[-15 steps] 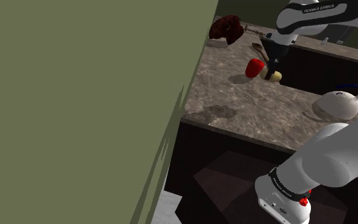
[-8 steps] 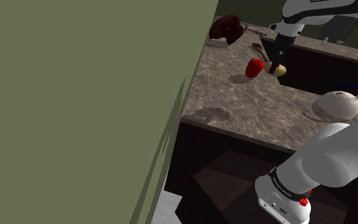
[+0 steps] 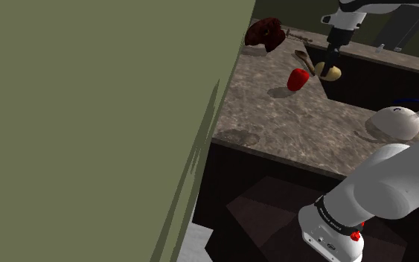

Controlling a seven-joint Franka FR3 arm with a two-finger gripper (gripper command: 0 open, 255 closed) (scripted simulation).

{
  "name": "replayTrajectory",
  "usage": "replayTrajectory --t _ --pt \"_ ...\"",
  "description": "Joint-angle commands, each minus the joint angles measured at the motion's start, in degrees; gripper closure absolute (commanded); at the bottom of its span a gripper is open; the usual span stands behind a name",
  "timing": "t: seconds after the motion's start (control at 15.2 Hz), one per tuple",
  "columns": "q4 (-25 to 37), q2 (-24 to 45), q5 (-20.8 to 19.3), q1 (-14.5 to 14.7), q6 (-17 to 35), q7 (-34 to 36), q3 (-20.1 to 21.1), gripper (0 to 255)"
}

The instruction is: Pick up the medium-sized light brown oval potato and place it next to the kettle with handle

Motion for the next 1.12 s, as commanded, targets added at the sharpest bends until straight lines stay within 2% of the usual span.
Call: replayTrajectory --t 0.0,0.26,1.06 --pt "1.4 -0.1 0.0 0.1 -1.6 0.0 0.2 255" --pt "4.4 0.1 0.3 0.2 -4.3 -0.3 0.4 255" --pt "1.6 -6.4 -7.0 -6.2 -4.4 -13.6 -8.1 255"
